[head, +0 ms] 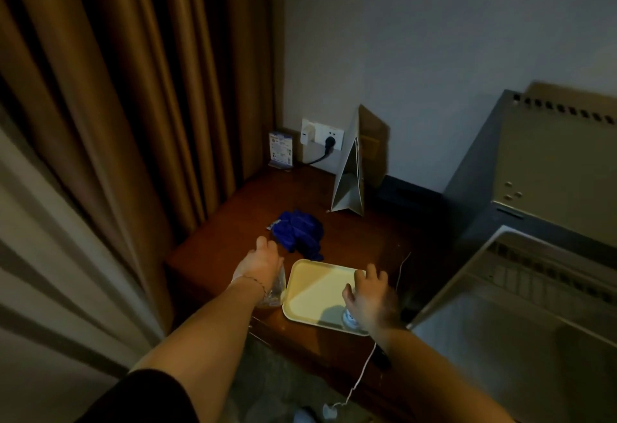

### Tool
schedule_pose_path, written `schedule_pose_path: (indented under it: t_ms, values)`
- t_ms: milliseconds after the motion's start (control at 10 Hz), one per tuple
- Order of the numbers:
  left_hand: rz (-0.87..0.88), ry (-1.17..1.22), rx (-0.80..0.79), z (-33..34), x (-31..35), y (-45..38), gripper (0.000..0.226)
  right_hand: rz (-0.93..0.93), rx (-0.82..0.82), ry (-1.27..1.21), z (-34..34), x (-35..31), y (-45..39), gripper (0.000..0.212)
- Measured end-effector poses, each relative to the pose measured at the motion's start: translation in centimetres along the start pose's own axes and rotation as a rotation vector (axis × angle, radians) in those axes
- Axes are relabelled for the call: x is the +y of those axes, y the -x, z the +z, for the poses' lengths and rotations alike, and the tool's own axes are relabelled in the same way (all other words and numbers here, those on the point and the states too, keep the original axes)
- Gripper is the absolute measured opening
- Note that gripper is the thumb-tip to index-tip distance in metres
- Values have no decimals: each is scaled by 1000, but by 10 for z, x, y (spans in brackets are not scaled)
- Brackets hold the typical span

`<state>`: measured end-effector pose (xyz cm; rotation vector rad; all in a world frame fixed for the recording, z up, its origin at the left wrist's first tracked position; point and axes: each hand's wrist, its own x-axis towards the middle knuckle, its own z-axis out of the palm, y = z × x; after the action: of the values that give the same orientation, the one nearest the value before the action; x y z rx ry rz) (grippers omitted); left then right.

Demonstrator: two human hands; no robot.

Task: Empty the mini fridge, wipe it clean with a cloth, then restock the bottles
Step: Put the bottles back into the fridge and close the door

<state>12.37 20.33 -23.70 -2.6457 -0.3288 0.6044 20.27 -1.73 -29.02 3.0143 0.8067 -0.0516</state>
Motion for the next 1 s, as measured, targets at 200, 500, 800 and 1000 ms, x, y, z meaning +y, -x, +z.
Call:
schedule_pose_path:
  t_ms: [200, 500, 800, 1000]
  values:
    - [-3, 28, 0, 1, -3, 8, 80, -31, 0, -124, -6, 3, 0, 26]
    - [59, 433, 318, -9, 19, 49, 33, -113, -105, -207, -43, 8, 34, 28]
    - [201, 415, 365, -47, 89, 110, 36, -157, -155, -371, -73, 65, 106, 36]
    - [292, 202, 238, -97, 145, 156, 52, -12, 8, -361, -86, 106, 156, 30]
